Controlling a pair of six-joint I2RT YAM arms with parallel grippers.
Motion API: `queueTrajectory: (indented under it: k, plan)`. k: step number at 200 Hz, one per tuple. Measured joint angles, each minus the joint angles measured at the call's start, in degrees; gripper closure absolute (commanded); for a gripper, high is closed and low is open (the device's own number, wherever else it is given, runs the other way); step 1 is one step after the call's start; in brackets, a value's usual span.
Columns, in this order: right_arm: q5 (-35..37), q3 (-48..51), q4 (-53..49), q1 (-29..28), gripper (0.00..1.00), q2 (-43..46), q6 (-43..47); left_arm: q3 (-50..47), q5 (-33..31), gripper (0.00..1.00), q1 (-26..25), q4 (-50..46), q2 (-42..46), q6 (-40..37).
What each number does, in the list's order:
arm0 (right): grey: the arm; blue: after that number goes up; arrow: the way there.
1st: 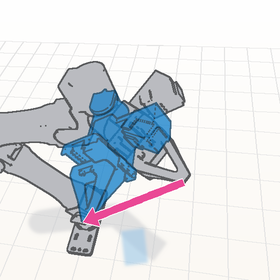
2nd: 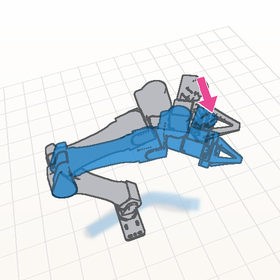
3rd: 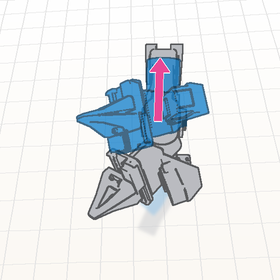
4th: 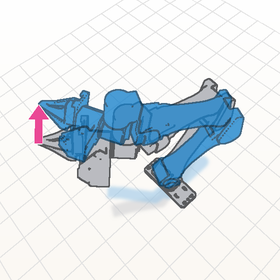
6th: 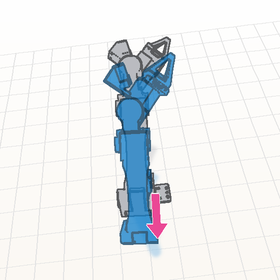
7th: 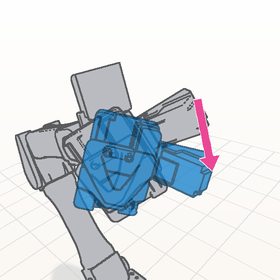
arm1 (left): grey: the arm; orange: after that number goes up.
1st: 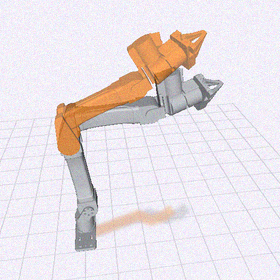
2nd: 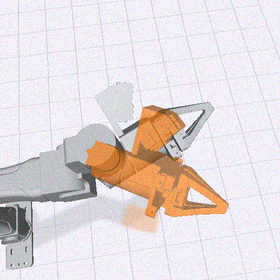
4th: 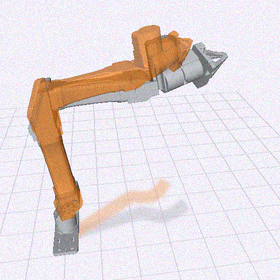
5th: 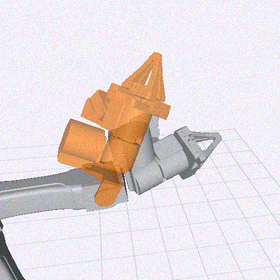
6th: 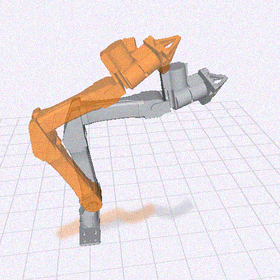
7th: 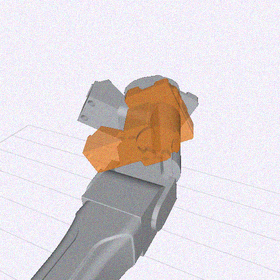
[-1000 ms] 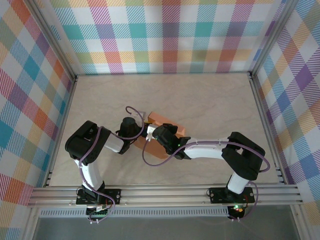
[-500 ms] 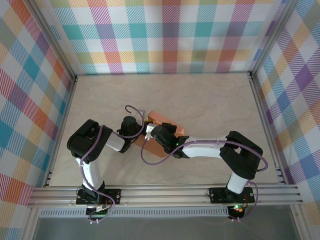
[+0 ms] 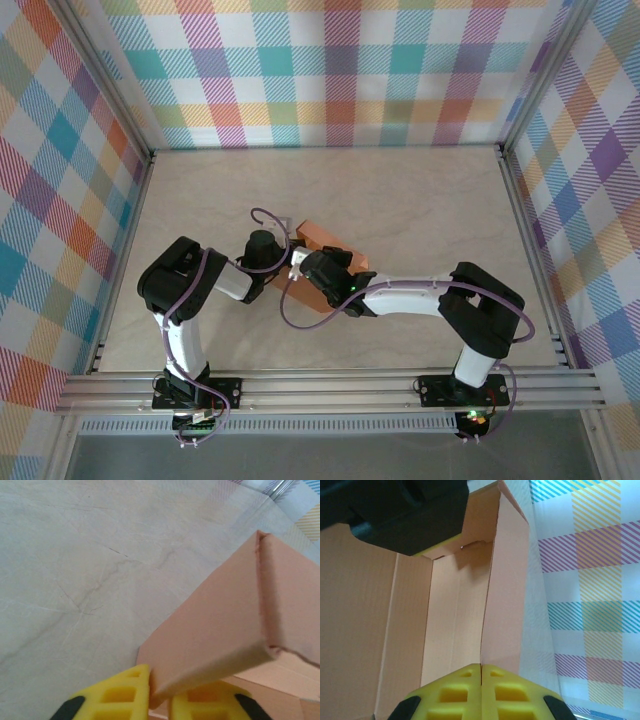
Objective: Fold the paper box
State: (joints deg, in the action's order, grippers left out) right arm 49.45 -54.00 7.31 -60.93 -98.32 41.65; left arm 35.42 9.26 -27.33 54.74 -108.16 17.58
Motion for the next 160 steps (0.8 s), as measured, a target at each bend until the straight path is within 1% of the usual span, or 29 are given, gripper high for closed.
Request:
queueTrajectory:
  k: [18, 34, 72, 111, 132, 150, 160]
  plan:
    - [0.02, -1.51, -1.11, -0.24, 1.0, -0.39, -1.09, 0.11, -0.44, 0.96, -0.35, -0.37, 0.0, -0.07]
    - [-0.02, -2.93, -2.6, -0.39, 1.0, -0.55, -2.38, 0.15, -1.31, 1.0, -0.68, -0.52, 0.0, -0.44]
    - [-0.07, -3.85, -4.66, -0.46, 1.0, -0.55, -4.15, 0.44, -3.41, 1.0, -1.64, -1.18, 0.15, -0.92]
    - [-0.07, -3.87, -5.33, -0.57, 1.0, -0.55, -5.7, 0.68, -3.8, 1.0, -1.86, -2.51, 0.66, -1.4]
    - [-0.07, -3.87, -5.51, -0.57, 0.94, -0.55, -7.1, 0.74, -3.82, 1.0, -1.86, -3.15, 0.9, -2.03]
    - [-0.44, -3.87, -5.79, -0.57, 0.82, -0.48, -8.35, 0.76, -3.82, 1.0, -1.86, -3.82, 1.31, -2.38]
    - [-0.96, -3.87, -6.1, -0.57, 0.77, -0.42, -9.35, 0.76, -3.8, 1.0, -1.86, -3.85, 1.31, -2.43]
